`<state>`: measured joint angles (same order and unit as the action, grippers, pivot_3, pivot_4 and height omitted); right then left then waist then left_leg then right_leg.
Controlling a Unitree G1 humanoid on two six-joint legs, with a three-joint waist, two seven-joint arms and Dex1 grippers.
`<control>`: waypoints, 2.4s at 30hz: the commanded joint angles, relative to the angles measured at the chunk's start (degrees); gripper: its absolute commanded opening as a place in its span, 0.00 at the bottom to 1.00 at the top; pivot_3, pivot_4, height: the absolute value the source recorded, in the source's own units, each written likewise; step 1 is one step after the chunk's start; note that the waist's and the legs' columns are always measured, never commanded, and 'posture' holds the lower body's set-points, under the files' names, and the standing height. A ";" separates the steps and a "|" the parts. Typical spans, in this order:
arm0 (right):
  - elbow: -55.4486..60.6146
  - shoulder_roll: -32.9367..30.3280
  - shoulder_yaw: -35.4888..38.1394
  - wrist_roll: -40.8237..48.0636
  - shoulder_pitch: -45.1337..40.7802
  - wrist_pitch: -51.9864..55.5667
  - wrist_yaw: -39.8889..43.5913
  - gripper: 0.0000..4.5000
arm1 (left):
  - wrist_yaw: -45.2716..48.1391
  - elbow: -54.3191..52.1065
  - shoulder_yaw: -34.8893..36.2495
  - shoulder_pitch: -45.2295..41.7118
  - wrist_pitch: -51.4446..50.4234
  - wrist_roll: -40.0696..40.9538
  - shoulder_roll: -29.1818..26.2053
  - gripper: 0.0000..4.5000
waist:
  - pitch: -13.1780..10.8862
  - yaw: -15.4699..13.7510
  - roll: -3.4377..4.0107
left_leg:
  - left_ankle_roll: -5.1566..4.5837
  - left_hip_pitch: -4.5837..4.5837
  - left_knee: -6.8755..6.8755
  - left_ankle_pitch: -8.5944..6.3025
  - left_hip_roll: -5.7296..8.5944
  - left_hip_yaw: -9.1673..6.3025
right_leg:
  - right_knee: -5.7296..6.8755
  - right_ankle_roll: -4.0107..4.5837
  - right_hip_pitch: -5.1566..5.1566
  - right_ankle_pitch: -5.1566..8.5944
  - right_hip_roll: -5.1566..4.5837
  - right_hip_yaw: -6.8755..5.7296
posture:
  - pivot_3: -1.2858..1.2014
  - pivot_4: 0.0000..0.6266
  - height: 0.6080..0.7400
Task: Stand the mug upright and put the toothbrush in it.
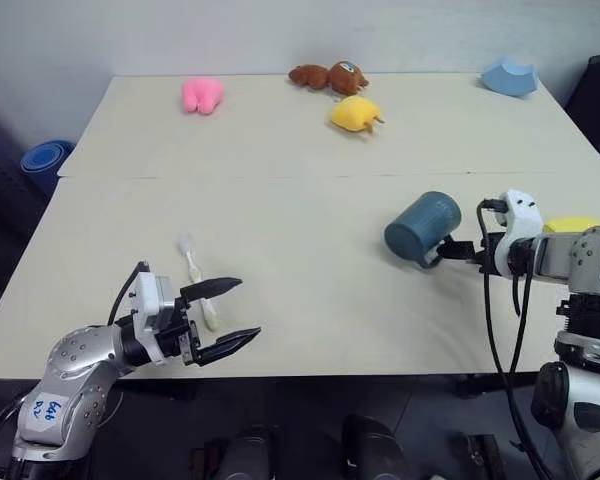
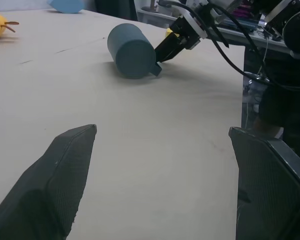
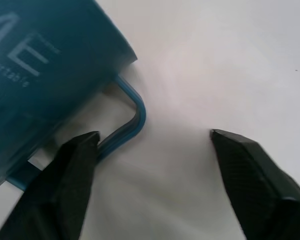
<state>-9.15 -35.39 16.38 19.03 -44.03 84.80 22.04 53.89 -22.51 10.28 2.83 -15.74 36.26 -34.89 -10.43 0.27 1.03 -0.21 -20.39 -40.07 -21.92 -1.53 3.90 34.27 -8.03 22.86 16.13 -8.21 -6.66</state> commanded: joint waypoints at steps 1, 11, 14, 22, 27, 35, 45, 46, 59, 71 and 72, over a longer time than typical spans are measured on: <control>-0.10 2.63 -1.80 1.05 -0.81 0.62 -0.06 0.55 | -0.25 -2.23 0.13 -0.62 0.92 -0.01 0.05 1.00 | 0.03 0.19 -0.05 | 0.01 0.02 0.01 0.00 -0.02 0.00 | 0.03 0.00 0.00 0.00 0.02 0.00 | 0.52 0.24 1.00; -2.61 4.08 -0.48 2.12 -2.68 -2.97 1.29 0.01 | -0.62 -1.54 0.80 -0.62 2.19 -0.62 0.18 1.00 | 0.09 1.01 -0.16 | 0.08 0.08 0.03 -0.03 -0.11 -0.06 | 0.18 0.00 0.01 0.00 0.11 0.01 | 0.52 0.24 1.00; 0.37 2.78 -1.00 5.31 -2.68 -8.92 7.36 0.01 | -1.08 -1.23 0.79 -0.82 2.84 -0.86 0.51 1.00 | 0.08 1.24 -0.15 | 0.08 0.06 0.04 -0.03 -0.10 -0.04 | 0.16 0.00 0.02 0.00 0.11 0.03 | 0.52 0.24 1.00; 7.02 8.83 -1.94 3.17 2.73 -56.97 18.42 0.01 | -2.91 1.48 1.29 -2.80 5.21 -2.12 1.84 1.00 | 0.07 1.33 -0.18 | 0.09 -0.10 0.09 -0.03 -0.09 0.08 | 0.26 -0.02 0.39 -0.01 0.11 0.12 | 0.52 0.24 1.00; -5.33 15.41 -10.40 -11.03 6.99 -89.12 12.97 0.01 | -3.59 3.96 0.90 -4.56 8.23 -4.28 3.37 1.00 | 0.08 1.54 -0.21 | 0.13 -0.02 0.10 -0.01 -0.10 0.16 | 0.46 -0.02 0.45 -0.01 0.11 0.18 | 0.52 0.24 1.00; -26.18 15.57 -17.44 -20.09 7.61 -111.99 10.66 0.01 | -4.14 5.93 0.95 -5.75 10.90 -6.05 4.25 1.00 | 0.07 1.75 -0.22 | 0.14 -0.02 0.05 0.00 -0.14 0.13 | 0.51 -0.02 0.46 -0.01 0.11 0.18 | 0.52 0.24 1.00; -26.06 11.97 -15.18 -13.15 12.68 -111.34 18.53 0.12 | -5.53 5.54 2.56 -5.20 10.50 -5.36 4.09 1.00 | 0.08 1.37 -0.24 | 0.15 0.17 0.04 0.00 -0.16 -0.04 | 0.46 -0.01 0.12 -0.01 0.09 0.11 | 0.52 0.24 1.00; -25.92 11.42 -14.76 -12.61 12.75 -111.33 18.81 0.18 | -5.57 5.48 2.64 -5.16 10.41 -5.35 4.00 1.00 | 0.08 1.35 -0.25 | 0.15 0.18 0.04 0.00 -0.16 -0.03 | 0.46 -0.01 0.10 -0.01 0.09 0.11 | 0.52 0.24 1.00; -6.95 1.09 -9.27 3.48 23.72 -100.79 37.14 0.98 | -7.72 6.03 14.58 5.15 10.28 -5.69 1.70 1.00 | 0.04 1.21 -0.20 | 0.14 0.11 0.07 0.00 -0.17 -0.10 | 0.34 0.00 0.12 0.00 0.07 0.03 | 0.52 0.24 1.00; 11.16 -3.94 -1.89 20.21 43.53 -100.74 58.85 0.98 | -20.63 10.21 41.50 28.22 -6.54 -2.00 1.67 1.00 | -0.07 1.02 -0.60 | 0.02 0.28 0.11 -0.22 -0.26 -0.20 | 0.00 0.03 -0.15 0.02 0.09 0.00 | 0.52 0.24 1.00; 11.02 -3.08 -2.05 19.19 43.65 -102.62 59.15 0.98 | -21.37 7.90 41.52 28.47 -9.64 -0.46 1.12 1.00 | -0.05 0.66 -0.66 | 0.02 0.28 0.08 -0.22 -0.27 -0.24 | -0.04 0.05 -0.17 0.03 0.07 0.03 | 0.52 0.24 1.00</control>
<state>0.13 -39.36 13.64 38.74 0.08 -14.21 80.21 33.76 -9.77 50.30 30.55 -21.91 32.68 -32.65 -10.48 0.93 0.37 -0.19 -20.11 -40.04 -22.14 -1.79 3.60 34.15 -7.96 22.64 16.17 -8.17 -6.61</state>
